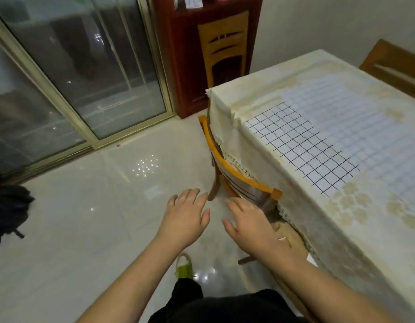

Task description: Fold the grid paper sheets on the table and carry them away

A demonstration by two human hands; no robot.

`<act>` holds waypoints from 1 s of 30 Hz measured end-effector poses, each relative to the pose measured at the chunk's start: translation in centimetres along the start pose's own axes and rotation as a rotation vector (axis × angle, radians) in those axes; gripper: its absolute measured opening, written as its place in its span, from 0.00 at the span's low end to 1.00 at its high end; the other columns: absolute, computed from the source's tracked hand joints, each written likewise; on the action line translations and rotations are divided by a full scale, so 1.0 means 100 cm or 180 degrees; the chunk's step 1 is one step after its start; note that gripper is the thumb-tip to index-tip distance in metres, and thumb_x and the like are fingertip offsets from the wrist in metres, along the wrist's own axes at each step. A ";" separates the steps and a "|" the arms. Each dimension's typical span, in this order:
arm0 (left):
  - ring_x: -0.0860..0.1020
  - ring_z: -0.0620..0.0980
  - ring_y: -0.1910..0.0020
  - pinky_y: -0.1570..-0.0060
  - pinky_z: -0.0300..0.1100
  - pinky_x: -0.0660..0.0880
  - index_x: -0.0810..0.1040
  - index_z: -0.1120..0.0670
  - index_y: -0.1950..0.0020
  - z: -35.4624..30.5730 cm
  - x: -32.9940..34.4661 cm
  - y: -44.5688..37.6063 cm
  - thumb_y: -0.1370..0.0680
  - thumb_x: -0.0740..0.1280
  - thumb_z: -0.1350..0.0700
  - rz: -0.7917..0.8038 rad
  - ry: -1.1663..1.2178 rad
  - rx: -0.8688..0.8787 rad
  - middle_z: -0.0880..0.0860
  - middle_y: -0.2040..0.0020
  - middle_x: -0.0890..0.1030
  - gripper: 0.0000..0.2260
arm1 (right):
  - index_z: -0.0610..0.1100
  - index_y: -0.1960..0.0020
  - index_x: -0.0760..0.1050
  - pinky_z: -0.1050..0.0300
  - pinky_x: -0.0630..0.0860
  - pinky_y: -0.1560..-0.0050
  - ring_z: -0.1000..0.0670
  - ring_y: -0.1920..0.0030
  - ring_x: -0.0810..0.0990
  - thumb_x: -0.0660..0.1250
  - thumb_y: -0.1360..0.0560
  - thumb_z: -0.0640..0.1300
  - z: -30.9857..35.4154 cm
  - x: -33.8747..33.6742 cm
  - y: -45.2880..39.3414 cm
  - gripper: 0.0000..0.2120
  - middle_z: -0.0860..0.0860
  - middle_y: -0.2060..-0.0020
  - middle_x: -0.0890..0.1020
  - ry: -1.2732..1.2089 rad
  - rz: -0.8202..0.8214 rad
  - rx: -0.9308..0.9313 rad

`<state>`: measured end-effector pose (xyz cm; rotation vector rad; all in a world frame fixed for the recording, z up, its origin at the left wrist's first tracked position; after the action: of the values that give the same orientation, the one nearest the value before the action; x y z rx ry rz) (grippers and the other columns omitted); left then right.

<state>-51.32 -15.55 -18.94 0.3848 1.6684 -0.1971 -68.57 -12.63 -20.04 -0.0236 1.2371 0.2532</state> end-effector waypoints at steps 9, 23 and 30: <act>0.75 0.53 0.37 0.40 0.55 0.71 0.76 0.50 0.35 0.083 -0.027 -0.107 0.24 0.49 0.43 0.0011 0.0041 0.0635 0.52 0.37 0.78 0.25 | 0.47 0.28 0.67 0.48 0.73 0.42 0.42 0.39 0.75 0.62 0.23 0.50 -0.005 -0.042 -0.108 0.24 0.47 0.35 0.74 0.0079 -0.0467 0.0965; 0.65 0.54 0.29 0.33 0.50 0.65 0.66 0.52 0.26 0.031 -0.048 -0.280 0.27 0.40 0.39 0.0442 0.0403 0.1905 0.53 0.29 0.69 0.35 | 0.46 0.27 0.65 0.47 0.73 0.38 0.43 0.36 0.74 0.61 0.23 0.53 -0.071 -0.057 -0.158 0.27 0.47 0.33 0.74 -0.0056 -0.0778 0.1959; 0.67 0.51 0.31 0.34 0.48 0.66 0.67 0.52 0.27 -0.027 -0.032 -0.359 0.26 0.41 0.40 0.0762 0.0124 0.2455 0.52 0.29 0.70 0.33 | 0.45 0.25 0.64 0.49 0.69 0.32 0.46 0.33 0.71 0.61 0.22 0.53 -0.135 -0.065 -0.177 0.27 0.47 0.31 0.72 -0.0256 -0.0931 0.2410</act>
<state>-66.54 -48.33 -18.77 1.1629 1.5164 -0.6596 -79.49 -33.07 -20.55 0.4517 1.1676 -0.4715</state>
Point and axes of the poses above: each hand's wrist, its own y-axis away from the middle knuckle, its own x-axis out of the palm, z = x × y, the point moved 2 cm from there along -y, towards the middle knuckle
